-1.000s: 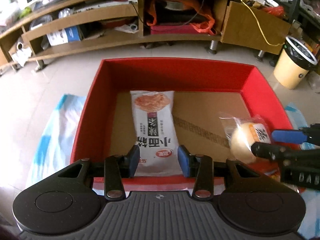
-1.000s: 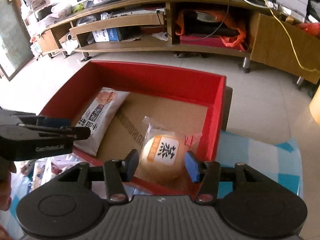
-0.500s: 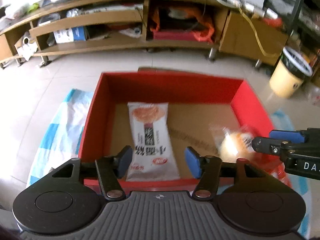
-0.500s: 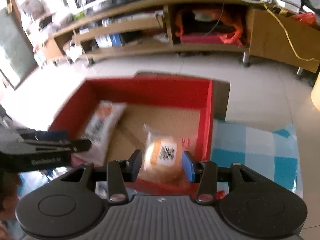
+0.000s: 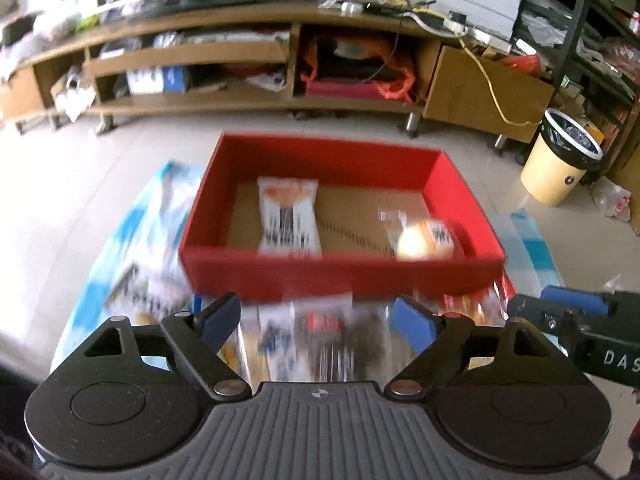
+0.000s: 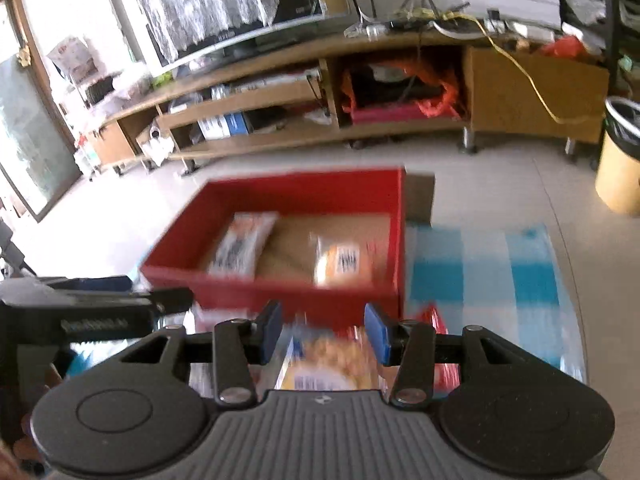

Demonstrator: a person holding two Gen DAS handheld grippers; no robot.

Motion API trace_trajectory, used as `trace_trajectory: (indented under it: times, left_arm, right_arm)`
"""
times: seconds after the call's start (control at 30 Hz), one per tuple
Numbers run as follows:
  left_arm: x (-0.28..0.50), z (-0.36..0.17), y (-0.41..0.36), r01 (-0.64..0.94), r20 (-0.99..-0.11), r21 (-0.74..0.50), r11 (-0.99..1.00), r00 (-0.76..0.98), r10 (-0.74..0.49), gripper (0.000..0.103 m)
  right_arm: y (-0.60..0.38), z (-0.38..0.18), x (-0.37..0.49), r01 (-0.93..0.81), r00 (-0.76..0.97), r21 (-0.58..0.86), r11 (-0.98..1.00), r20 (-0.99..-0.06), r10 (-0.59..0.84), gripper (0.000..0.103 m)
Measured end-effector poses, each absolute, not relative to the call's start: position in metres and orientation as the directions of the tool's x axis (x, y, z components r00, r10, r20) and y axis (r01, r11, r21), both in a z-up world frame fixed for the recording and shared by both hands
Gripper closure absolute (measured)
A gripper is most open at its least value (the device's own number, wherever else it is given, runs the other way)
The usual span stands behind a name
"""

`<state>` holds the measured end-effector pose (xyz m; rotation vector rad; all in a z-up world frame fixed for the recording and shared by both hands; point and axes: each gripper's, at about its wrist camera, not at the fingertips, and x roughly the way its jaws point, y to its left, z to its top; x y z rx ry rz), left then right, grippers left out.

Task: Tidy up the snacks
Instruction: 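Withdraw both tools from the box back over the remaining snacks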

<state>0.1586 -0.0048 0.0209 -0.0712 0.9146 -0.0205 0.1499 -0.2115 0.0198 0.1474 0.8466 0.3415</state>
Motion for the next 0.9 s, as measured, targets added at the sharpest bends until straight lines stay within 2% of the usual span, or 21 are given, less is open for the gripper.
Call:
trace_trajectory:
  times: [0.33, 0.67, 0.9]
  left_arm:
    - [0.107, -0.002, -0.004, -0.066, -0.843, -0.132, 0.989, 0.533, -0.077, 0.012]
    - [0.067, -0.009, -0.021, -0.018, -0.851, -0.13, 0.991, 0.515, -0.102, 0.009]
    - [0.063, -0.009, -0.027, 0.005, -0.849, -0.131, 0.991, 0.515, -0.115, 0.007]
  right_arm:
    - [-0.242, 0.002, 0.085, -0.149, 0.57, 0.302, 0.942, -0.752, 0.331, 0.058]
    - [-0.252, -0.022, 0.045, -0.046, 0.505, 0.321, 0.946, -0.809, 0.299, 0.057]
    - [-0.247, -0.04, 0.037, -0.002, 0.44, 0.373, 0.928, -0.833, 0.336, 0.057]
